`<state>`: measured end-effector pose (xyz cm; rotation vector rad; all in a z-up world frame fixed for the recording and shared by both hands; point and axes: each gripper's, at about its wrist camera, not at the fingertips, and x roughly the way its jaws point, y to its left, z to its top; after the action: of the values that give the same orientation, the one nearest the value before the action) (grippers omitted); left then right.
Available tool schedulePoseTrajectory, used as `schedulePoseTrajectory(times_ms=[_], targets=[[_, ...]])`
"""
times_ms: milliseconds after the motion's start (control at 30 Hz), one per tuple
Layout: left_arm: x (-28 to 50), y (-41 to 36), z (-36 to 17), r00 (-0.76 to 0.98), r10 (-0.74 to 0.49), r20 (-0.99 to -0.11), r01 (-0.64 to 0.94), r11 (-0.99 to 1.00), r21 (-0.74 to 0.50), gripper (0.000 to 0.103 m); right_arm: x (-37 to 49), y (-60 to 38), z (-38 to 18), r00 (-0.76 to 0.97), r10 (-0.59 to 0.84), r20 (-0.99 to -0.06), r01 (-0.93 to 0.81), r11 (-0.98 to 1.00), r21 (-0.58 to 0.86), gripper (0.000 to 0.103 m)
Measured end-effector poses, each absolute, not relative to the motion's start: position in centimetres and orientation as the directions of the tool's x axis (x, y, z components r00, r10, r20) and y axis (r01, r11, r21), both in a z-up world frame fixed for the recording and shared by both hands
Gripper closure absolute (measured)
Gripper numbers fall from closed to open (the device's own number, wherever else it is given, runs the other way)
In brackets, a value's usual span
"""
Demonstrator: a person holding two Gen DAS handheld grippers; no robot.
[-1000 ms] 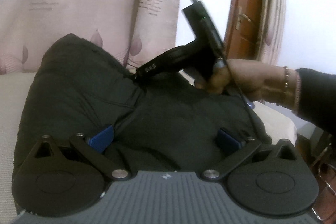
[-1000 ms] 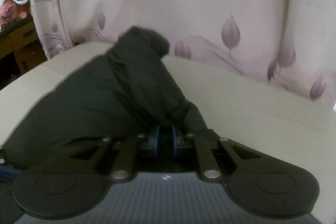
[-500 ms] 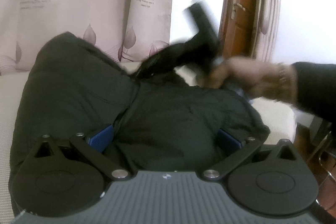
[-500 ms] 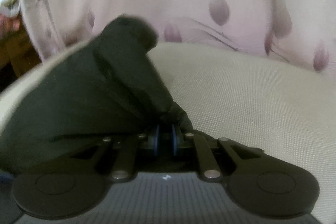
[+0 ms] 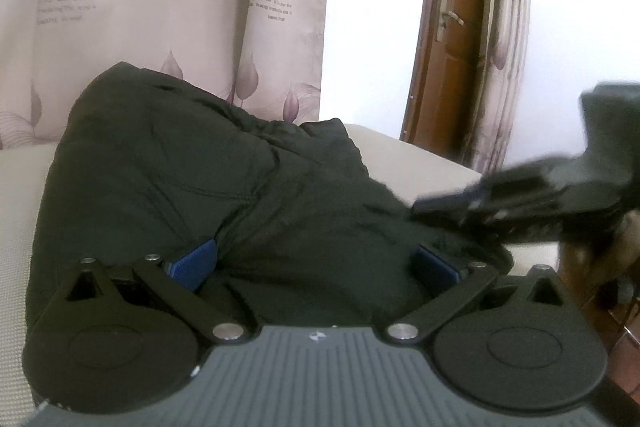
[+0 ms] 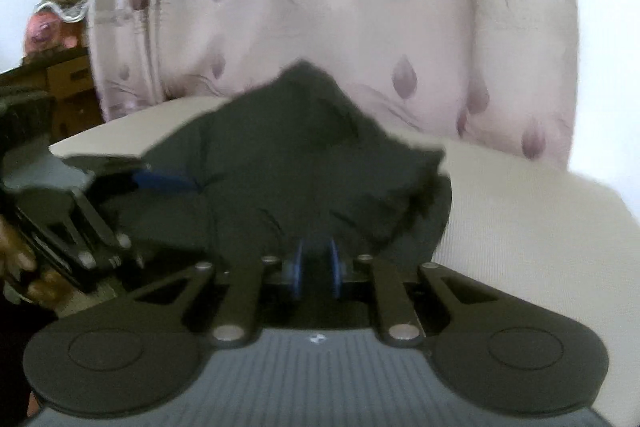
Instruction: Fold large clothes
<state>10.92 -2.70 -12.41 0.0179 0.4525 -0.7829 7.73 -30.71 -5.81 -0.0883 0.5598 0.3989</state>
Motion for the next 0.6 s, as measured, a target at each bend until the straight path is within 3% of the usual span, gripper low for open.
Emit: schedulePoseTrajectory(times_ms=[133,300,600], targets=[[10.8,-1.9,-12.6,0.618,-0.684,-0.388,0.691,0.708,-0.148,0.003,9.1,-30.8,-8.1,0.754,0.329,-0.569,-0.324,0.939,0.114,0.090],[10.5,-1.4,-13.5,0.625,-0.689,-0.367,0.695,0.705,-0.141,0.004,9.6,-29.6,-10.0,0.760,0.293,-0.581,-0.301,0.950,0.085,0.091],[9.6,-2.4,-12.2,0.680,-0.623,-0.386,0.640,0.762,-0.102,0.002,8.0,-29.7,-11.3,0.817,0.274,-0.508,-0.278,0.958,0.069,0.091]])
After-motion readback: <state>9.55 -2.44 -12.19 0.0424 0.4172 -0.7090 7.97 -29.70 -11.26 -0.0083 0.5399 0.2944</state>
